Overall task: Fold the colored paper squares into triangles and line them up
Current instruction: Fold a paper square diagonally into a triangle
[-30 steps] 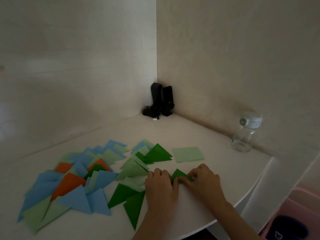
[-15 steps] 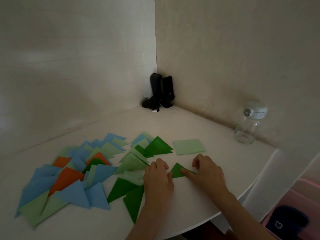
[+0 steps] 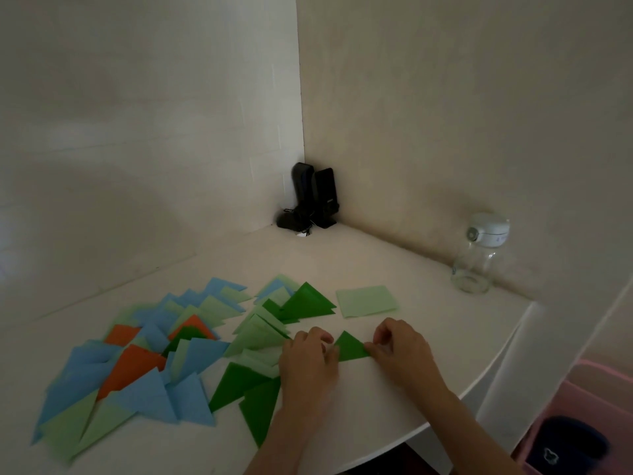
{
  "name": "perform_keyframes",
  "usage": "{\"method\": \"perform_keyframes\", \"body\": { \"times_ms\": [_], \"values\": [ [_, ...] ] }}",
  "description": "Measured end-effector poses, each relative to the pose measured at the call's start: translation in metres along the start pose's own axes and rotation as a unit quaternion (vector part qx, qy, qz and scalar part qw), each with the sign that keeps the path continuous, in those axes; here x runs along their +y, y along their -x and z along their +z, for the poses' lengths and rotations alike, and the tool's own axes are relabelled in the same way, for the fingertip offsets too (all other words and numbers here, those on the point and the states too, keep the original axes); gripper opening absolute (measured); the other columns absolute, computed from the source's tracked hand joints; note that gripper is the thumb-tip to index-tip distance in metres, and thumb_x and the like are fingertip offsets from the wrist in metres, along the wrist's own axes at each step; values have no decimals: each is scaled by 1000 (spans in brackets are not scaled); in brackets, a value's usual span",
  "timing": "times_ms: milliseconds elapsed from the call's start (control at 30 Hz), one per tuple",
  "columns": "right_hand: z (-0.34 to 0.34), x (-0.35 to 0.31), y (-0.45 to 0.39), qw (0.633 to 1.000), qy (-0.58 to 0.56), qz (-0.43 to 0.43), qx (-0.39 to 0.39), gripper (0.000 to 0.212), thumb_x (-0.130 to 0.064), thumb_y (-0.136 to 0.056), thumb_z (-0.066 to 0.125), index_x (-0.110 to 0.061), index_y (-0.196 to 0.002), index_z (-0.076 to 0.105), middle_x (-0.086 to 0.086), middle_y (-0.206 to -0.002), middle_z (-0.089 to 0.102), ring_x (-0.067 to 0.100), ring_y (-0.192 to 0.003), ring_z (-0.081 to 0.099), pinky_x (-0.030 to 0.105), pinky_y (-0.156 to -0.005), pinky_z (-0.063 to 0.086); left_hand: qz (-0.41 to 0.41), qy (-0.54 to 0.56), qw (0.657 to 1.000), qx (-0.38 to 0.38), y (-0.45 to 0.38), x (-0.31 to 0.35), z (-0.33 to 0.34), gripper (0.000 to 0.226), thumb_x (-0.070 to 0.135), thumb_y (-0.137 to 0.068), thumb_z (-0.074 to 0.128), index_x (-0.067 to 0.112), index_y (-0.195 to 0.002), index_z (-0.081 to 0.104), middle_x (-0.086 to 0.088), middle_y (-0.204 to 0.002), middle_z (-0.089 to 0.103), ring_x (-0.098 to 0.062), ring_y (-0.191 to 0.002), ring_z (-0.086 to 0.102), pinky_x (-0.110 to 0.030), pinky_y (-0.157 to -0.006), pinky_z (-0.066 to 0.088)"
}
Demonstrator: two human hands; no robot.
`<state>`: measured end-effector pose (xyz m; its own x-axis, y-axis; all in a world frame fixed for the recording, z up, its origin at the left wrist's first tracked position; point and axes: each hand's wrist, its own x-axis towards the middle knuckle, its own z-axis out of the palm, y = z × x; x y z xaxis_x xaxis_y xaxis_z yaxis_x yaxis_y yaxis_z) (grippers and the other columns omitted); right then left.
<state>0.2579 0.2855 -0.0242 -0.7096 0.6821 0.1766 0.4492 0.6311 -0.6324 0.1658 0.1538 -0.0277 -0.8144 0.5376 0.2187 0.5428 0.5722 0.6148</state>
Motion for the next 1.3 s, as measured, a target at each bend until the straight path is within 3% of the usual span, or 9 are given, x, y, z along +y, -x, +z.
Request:
{"method": "perform_keyframes", "body": {
  "times_ms": [100,333,400,533,667,800,933,1067,1300],
  "values": [
    [1,-2,1,1000,8,4,1,26,-32,-79,70,-29,-72,45,-6,-84,52,14,-76,53,32,-78,45,-10,-89,996,22,1,11,6,25,53,-89,47,34,-105,50,11,-102,51,-14,-101,44,-30,-84,35],
    [-9,9,-4,998,-53,-12,-38,20,-12,-76,71,-22,-71,55,-8,-72,53,2,-62,46,7,-61,36,30,-27,998,57,2,-2,5,18,18,-94,49,24,-105,62,6,-99,57,-13,-96,49,-25,-79,40],
    [-11,10,-2,998,-60,-14,-33,16,-7,-76,69,-19,-72,59,-11,-66,49,1,-59,44,6,-60,37,36,-43,997,62,4,-2,4,22,22,-97,45,18,-106,65,2,-101,55,-12,-94,47,-23,-80,41],
    [-9,7,4,997,-68,-25,-9,21,-1,-76,63,-20,-70,58,-13,-67,47,1,-60,44,5,-62,35,52,-90,994,22,8,16,3,37,42,-95,46,12,-116,56,-5,-114,50,-19,-105,44,-29,-89,40],
    [-8,8,4,997,-68,-28,-11,23,-1,-76,63,-23,-69,57,-12,-70,49,1,-62,45,5,-63,35,11,-46,998,-33,-2,20,4,41,31,-87,62,17,-123,49,-3,-117,45,-17,-105,49,-23,-86,39],
    [-17,8,-4,995,-89,-5,-43,16,-13,-75,72,-26,-75,62,-11,-79,61,0,-67,55,3,-60,38,22,6,999,-49,-9,16,-4,24,25,-84,66,22,-108,62,5,-101,62,-10,-91,56,-19,-74,40],
    [-23,3,-19,991,-47,-84,91,16,-18,-71,79,-22,-81,68,-11,-80,64,4,-63,56,12,-63,44,44,-53,998,1,-26,4,-19,14,29,-92,57,23,-105,59,6,-97,63,-12,-88,58,-23,-74,43],
    [-4,-2,-40,983,33,-152,103,30,-25,-67,81,-18,-93,70,-1,-94,66,18,-83,63,33,-77,51,39,-71,996,39,-56,-13,-28,12,23,-95,50,17,-106,53,-3,-93,66,-20,-83,61,-32,-73,46],
    [18,-5,-64,984,149,-93,7,66,-61,-81,56,-31,-137,40,-11,-141,43,9,-130,39,29,-104,25,45,-190,978,78,-77,-27,-35,18,31,-99,41,25,-107,57,4,-97,63,-16,-90,52,-28,-72,26]
  ]
}}
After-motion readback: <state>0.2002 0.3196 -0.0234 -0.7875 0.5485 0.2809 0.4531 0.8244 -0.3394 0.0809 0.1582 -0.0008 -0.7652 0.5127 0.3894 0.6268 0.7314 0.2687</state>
